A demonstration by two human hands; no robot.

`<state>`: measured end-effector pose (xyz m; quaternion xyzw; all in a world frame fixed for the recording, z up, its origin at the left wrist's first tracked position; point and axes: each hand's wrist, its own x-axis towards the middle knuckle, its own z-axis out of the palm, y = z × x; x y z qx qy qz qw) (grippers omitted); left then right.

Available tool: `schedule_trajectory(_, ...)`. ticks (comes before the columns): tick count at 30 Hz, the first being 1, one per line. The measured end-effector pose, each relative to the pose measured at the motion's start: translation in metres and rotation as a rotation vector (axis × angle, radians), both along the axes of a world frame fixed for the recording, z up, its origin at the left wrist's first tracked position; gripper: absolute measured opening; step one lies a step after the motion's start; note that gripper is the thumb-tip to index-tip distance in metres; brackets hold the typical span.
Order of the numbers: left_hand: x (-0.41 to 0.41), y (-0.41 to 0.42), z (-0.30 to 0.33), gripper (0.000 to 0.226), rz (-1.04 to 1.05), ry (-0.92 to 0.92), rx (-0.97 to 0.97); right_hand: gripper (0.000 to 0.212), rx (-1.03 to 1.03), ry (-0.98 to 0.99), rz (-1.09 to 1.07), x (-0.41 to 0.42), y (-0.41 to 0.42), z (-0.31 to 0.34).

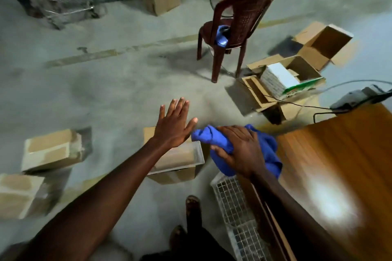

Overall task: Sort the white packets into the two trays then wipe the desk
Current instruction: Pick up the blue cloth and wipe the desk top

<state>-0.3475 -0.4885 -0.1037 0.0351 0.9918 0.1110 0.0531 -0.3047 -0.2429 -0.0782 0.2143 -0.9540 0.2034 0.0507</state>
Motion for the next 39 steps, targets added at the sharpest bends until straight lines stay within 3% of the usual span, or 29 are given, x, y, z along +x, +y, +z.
schedule_trajectory(3, -0.002, -0.044, -0.002, 0.079, 0.125, -0.013, -0.010, 0.047, -0.044, -0.165, 0.166, -0.029, -0.041, 0.009)
schedule_trajectory(6, 0.006, -0.084, -0.007, 0.072, 0.237, -0.051, -0.019, 0.043, -0.041, -0.419, 0.238, -0.055, -0.080, 0.000)
schedule_trajectory(12, 0.032, -0.135, -0.039, 0.083, 0.360, -0.126, 0.020, 0.073, 0.036, -0.699, 0.249, -0.099, -0.132, -0.102)
schedule_trajectory(16, 0.044, -0.157, -0.085, 0.088, 0.367, -0.152, -0.002, 0.048, 0.075, -0.848, 0.290, -0.112, -0.160, -0.173)
schedule_trajectory(20, 0.052, -0.174, -0.141, 0.085, 0.353, -0.163, -0.021, 0.028, 0.088, -0.897, 0.407, -0.110, -0.187, -0.247)
schedule_trajectory(24, 0.060, -0.183, -0.182, 0.087, 0.361, -0.199, -0.013, 0.037, 0.134, -0.920, 0.450, -0.101, -0.198, -0.305)
schedule_trajectory(35, 0.047, -0.181, -0.169, 0.086, 0.336, -0.221, 0.032, 0.029, 0.149, -0.878, 0.505, -0.111, -0.193, -0.287)
schedule_trajectory(39, 0.039, -0.176, -0.154, 0.083, 0.321, -0.218, 0.031, 0.057, 0.118, -0.877, 0.466, -0.114, -0.184, -0.274)
